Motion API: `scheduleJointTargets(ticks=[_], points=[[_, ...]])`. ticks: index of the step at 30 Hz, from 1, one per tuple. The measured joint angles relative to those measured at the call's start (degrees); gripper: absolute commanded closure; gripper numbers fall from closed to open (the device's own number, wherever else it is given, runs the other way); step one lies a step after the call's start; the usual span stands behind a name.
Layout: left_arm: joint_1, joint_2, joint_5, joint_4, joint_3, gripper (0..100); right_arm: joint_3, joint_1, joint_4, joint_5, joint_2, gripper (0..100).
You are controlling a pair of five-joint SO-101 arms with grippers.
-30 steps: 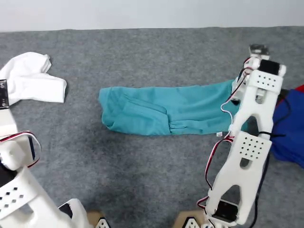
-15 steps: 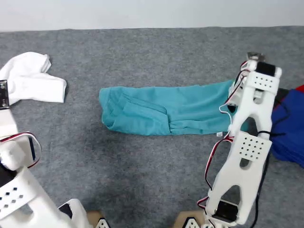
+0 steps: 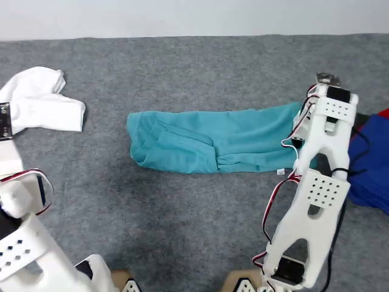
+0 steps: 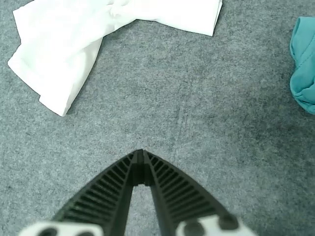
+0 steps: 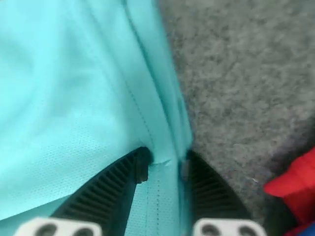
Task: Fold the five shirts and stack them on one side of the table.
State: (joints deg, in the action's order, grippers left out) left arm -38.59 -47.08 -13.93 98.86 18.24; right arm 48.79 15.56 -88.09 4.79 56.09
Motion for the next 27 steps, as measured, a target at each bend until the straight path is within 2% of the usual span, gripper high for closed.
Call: scheduleJointTargets(ticks=[7, 11, 20, 27], points=[[0.00, 0.00, 0.00, 0.00, 0.00, 100, -0.09, -0.62, -2.46, 0.00, -2.11, 98.8], [0.00, 0.00, 0.00, 0.00, 0.00, 100, 0.09, -3.34, -5.36, 0.44, -5.45, 98.8], [0.00, 0.00, 0.00, 0.00, 0.00, 100, 0.09, -14.68, -8.62, 1.14, -14.86, 98.8], [0.00, 0.00, 0.00, 0.00, 0.00, 100, 0.09, -28.40, -7.21, 1.32, -17.67, 98.8]])
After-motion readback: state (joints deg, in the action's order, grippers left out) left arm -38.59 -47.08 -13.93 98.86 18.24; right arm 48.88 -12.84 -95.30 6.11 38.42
